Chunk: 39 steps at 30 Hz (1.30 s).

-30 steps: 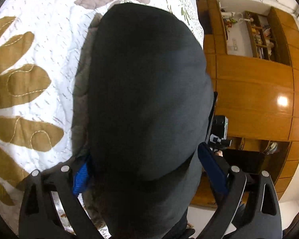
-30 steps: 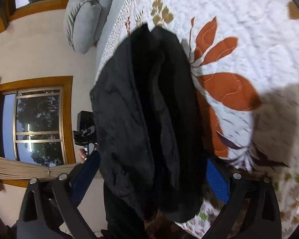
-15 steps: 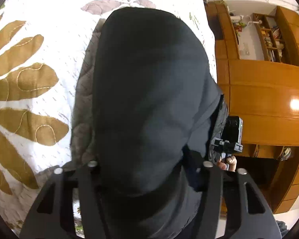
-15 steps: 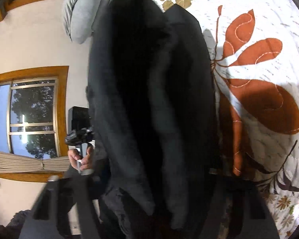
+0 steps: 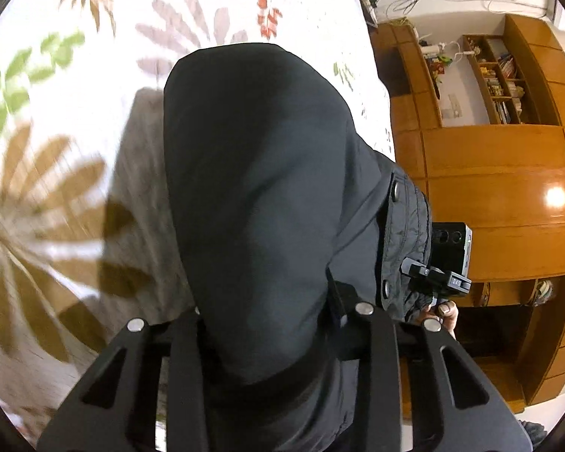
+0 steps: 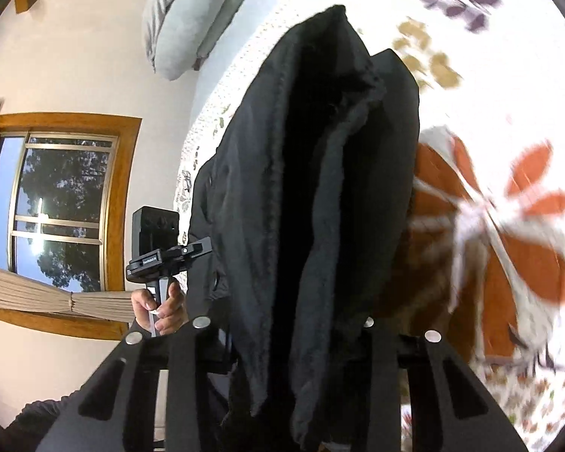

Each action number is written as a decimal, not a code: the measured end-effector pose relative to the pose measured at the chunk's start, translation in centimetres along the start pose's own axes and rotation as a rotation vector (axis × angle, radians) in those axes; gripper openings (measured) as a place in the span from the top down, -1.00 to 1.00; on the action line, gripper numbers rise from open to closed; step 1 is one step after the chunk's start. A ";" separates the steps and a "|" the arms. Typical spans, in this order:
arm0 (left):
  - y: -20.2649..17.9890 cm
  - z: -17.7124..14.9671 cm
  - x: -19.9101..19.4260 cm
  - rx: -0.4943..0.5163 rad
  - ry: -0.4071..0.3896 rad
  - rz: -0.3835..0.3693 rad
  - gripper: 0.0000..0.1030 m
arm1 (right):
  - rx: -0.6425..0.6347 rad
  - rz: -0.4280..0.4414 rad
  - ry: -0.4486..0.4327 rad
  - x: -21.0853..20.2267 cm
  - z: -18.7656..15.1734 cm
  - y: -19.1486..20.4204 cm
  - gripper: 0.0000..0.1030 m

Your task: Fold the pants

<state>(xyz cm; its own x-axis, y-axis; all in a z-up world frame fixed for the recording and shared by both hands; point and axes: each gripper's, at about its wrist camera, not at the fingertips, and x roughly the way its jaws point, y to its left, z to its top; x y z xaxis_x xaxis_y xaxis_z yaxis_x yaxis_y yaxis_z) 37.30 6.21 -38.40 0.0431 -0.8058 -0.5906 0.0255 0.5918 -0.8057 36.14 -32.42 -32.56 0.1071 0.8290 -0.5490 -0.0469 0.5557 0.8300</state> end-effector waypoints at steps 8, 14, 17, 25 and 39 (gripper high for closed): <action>1.3 9.8 -5.2 -0.006 -0.080 0.042 0.36 | -0.054 0.013 0.004 4.7 9.0 3.9 0.30; 4.4 15.3 -5.3 -0.054 -0.086 0.044 0.36 | -0.045 -0.013 0.031 9.0 15.0 4.5 0.30; 6.0 16.4 -4.0 -0.083 -0.058 0.062 0.36 | -0.030 -0.043 0.066 10.6 15.8 3.9 0.30; 9.2 15.7 -3.6 -0.116 -0.069 0.000 0.22 | 0.013 -0.032 0.098 12.2 15.8 2.4 0.22; 6.2 10.6 -10.6 0.006 -0.272 0.223 -0.47 | -0.023 -0.120 -0.045 5.8 12.6 3.8 -0.44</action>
<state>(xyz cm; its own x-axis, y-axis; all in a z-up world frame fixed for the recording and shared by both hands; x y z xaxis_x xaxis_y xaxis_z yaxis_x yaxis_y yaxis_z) 47.64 18.66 -36.66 0.3125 -0.6223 -0.7177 -0.0091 0.7535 -0.6573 49.11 -26.33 -31.34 0.1573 0.7530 -0.6389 -0.0534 0.6525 0.7559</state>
